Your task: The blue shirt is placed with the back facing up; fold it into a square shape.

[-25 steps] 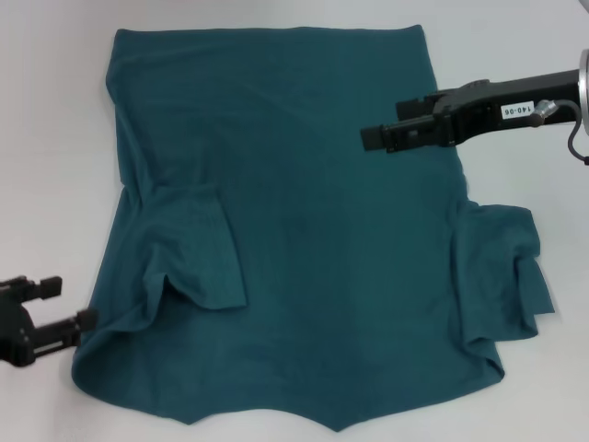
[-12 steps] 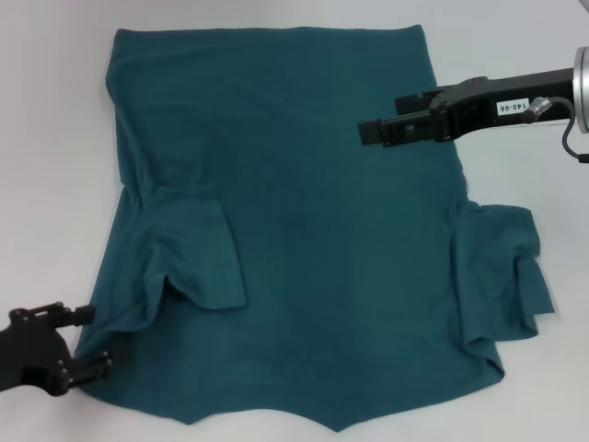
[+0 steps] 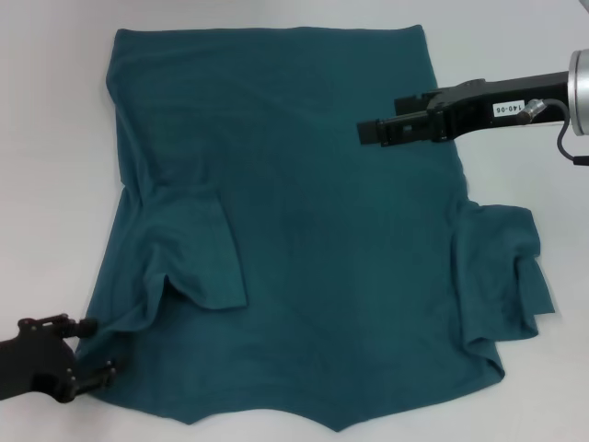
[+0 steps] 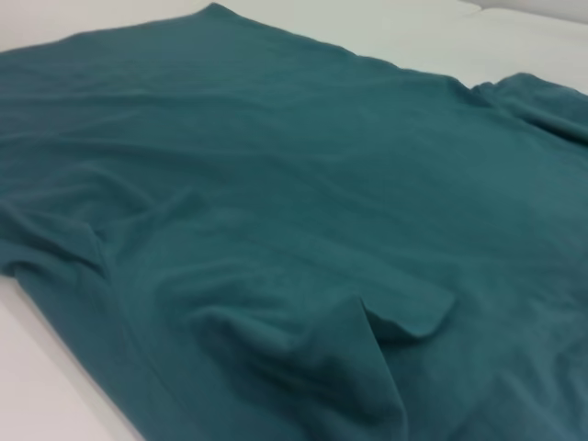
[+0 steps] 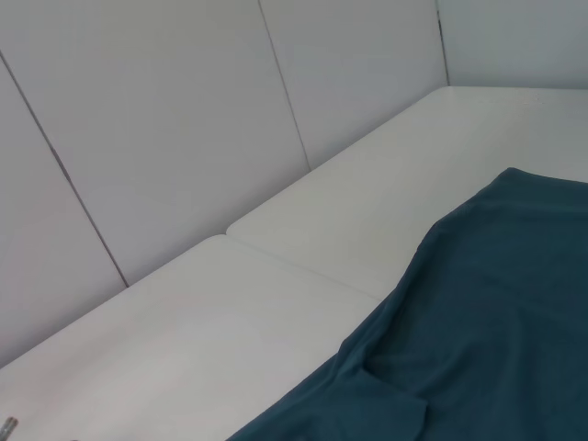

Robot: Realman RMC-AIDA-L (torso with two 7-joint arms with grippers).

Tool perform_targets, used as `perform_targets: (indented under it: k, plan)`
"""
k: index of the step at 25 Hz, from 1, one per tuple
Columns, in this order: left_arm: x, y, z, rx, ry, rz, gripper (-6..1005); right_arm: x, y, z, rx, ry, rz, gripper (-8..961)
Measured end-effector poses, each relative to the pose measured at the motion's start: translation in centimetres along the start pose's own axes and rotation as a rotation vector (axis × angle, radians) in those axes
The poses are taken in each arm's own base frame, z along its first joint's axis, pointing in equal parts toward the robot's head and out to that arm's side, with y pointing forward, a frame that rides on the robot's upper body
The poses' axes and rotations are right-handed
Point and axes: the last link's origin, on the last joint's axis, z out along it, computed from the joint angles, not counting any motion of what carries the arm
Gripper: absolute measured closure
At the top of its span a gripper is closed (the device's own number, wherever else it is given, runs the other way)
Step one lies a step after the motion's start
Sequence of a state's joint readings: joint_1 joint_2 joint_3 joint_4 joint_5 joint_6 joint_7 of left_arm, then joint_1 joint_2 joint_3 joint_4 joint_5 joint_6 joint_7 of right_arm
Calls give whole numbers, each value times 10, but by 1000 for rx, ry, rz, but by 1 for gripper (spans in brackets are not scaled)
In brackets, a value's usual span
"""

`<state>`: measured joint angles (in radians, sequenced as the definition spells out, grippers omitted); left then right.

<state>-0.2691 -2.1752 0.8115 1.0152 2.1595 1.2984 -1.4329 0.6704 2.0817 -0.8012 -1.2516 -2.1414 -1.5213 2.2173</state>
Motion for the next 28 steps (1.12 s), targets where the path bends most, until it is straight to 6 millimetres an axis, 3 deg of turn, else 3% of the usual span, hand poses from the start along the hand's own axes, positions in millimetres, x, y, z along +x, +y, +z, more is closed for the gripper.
perform_targets:
  k: [7,18,20,28]
  plan:
    - [0,-4,7,25,-21,-37,345,0,-1,1,7,-5,-5,12]
    - [0,-3,16,34,-33,-35,788,0,-4,3,19,-16,-10,13]
    - [0,-3,16,34,-29,-38,959,-1,-5,3,23,-19,-10,13]
    - [-2,-6,3,80,35,-82,956,-4,-5,6,25,-26,-15,13]
